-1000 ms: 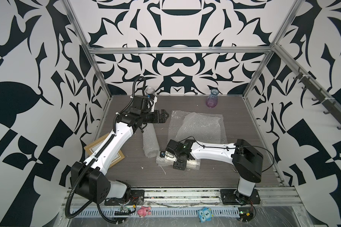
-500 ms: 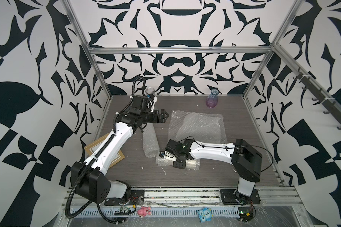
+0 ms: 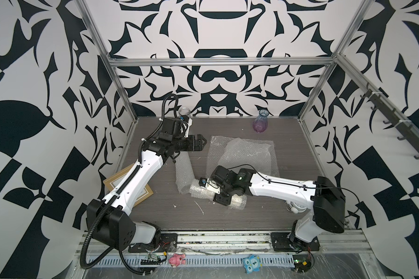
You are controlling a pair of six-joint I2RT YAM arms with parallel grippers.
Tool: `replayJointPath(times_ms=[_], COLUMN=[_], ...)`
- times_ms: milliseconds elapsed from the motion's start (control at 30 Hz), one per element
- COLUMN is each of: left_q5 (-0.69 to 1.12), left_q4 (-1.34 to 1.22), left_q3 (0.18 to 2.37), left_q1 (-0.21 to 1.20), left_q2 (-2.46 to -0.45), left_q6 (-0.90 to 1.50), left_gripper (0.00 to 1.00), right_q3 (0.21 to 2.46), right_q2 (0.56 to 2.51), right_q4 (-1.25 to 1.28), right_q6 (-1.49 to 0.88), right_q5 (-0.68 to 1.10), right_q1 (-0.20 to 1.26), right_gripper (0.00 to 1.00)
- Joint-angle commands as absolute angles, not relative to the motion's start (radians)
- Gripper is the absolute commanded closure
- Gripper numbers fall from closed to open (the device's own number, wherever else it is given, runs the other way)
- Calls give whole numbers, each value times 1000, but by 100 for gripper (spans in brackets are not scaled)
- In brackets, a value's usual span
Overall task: Unwrap the vase from the bubble wrap
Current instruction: Pick up the bubble wrap from the center of the board, then place the bubble wrap at the center of the board.
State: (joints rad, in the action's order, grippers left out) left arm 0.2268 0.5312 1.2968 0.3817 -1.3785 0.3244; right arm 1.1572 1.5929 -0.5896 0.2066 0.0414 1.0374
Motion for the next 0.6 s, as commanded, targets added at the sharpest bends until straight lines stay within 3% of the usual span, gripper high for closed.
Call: replayJointPath(times_ms=[0,233,567], left_q5=[224,232,233], left_q4=[504,504,505], left_q3=[1278,1278,1278], left_q1=[377,377,377], left_q2=[-1345,-1346,-1349], left_q6=[321,322,321], left_gripper=[1,1,1], right_q3=[1130,1095,1164], right_q2=[1495,1440,1565], right_q4=[-512,-444,-442], right_q6=[145,-12,-283], right_q5=[122,304,288], right_q1=[971,734,460], right_gripper=[58,60,65])
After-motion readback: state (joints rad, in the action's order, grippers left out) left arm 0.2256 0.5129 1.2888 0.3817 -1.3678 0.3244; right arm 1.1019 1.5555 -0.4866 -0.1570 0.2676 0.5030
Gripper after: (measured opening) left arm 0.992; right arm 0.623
